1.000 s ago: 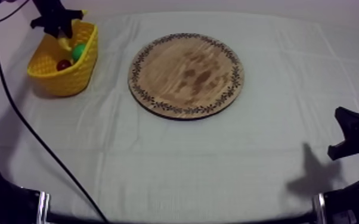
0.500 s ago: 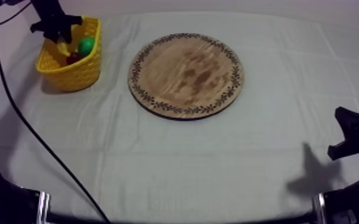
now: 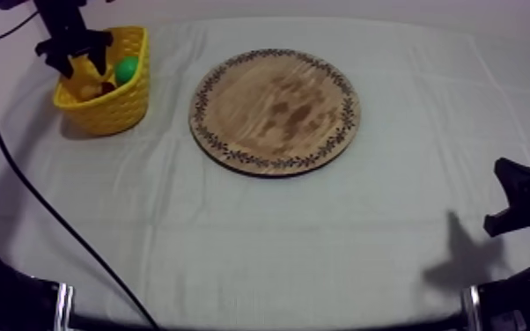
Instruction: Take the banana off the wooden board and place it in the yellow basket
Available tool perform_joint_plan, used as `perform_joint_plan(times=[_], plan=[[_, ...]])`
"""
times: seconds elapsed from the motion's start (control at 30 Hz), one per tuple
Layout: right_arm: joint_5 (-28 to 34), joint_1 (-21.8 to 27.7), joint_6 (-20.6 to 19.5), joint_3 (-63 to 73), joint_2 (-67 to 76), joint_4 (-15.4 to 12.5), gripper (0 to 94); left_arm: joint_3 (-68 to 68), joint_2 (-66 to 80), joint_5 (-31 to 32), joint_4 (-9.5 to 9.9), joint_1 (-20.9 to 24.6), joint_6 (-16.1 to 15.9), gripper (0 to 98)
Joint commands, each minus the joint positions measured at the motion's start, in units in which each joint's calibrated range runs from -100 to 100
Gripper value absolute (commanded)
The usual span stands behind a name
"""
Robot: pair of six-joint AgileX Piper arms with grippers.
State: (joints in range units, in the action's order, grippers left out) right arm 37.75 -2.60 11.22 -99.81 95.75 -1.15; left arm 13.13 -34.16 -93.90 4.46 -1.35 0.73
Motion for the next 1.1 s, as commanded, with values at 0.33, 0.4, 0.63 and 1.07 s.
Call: perform_joint_plan(times=[0.33, 0.4, 0.63, 1.07], plan=[[-0.01, 0.0, -0.01, 0.03, 0.0, 0.0, 0.3, -1.01, 8.21, 1.06, -0.8, 1.67, -0.4, 49.8], [-0.01, 0.0, -0.01, 0.03, 0.0, 0.0, 0.3, -1.26, 10.63, 1.6, -0.88, 1.78, -0.72, 43.2], [-0.01, 0.0, -0.01, 0.03, 0.0, 0.0, 0.3, -3.9, 21.05, 3.6, -1.72, 1.76, -2.65, 22.5], [-0.01, 0.0, -0.01, 0.03, 0.0, 0.0, 0.3, -11.61, 44.23, 4.01, -3.58, 0.11, -5.4, 1.0]])
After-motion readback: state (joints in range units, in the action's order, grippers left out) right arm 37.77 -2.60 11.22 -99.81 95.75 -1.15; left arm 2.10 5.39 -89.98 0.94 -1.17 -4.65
